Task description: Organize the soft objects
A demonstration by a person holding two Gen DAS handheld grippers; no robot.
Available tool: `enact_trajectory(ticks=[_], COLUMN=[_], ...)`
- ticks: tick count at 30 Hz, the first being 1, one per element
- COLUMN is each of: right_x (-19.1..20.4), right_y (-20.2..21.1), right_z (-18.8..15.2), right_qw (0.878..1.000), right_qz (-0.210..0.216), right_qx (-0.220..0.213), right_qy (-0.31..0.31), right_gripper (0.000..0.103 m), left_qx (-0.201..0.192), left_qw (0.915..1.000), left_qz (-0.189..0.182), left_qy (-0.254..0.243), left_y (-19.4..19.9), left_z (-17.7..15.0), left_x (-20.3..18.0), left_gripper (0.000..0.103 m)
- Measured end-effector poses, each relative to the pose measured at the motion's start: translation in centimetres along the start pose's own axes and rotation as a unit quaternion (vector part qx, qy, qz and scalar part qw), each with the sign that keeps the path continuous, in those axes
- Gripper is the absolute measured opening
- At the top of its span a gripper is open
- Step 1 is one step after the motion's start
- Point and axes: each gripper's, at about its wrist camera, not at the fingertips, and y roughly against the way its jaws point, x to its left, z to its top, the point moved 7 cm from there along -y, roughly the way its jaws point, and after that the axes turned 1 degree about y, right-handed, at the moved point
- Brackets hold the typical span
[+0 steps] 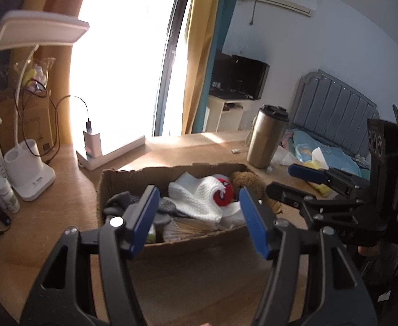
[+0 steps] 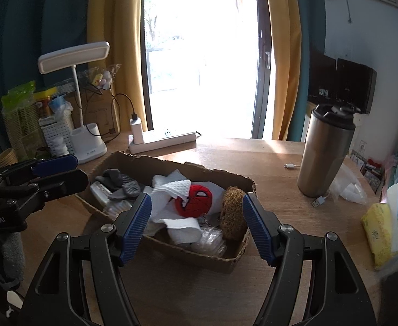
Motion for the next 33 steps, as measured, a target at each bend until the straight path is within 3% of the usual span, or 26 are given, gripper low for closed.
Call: enact_trajectory(ticks=[11, 12, 16, 31, 33], right_x=[1.6, 1.6, 2.1, 3.3, 3.2], right_y=[4.1, 4.5, 5.8, 12.2, 13.3], right_z=[0.7, 0.7, 0.3, -1.1, -1.2], right_qw=[1.000, 1.000, 0.999, 0.997, 0.995], right_qz=[-0.001, -0.004, -0.009, -0.032, -0.054], right_qx=[-0.023, -0.026, -0.030, -0.069, -0.083], right_qy=[0.005, 0.004, 0.008, 0.021, 0.017], right_gripper=[0.073, 0.073, 0.073, 0.074, 0.074], left_qx=[-0.020, -0.024, -0.042, -0.109, -0.115], left_qw=[0.9998, 0.9997, 0.9988, 0.9920, 0.9917], left_qz=[0.000, 0.003, 0.025, 0.052, 0.049], left_qy=[0.001, 0.002, 0.008, -0.037, -0.030], left_y=[4.0, 4.4, 5.7, 11.6, 12.3], left_z=[-0.2, -0.2, -0.6, -1.7, -2.1], left_x=[-1.7, -1.7, -2.0, -3.8, -3.8], left_gripper=[0.065, 0.066, 0.086, 0.092, 0.094])
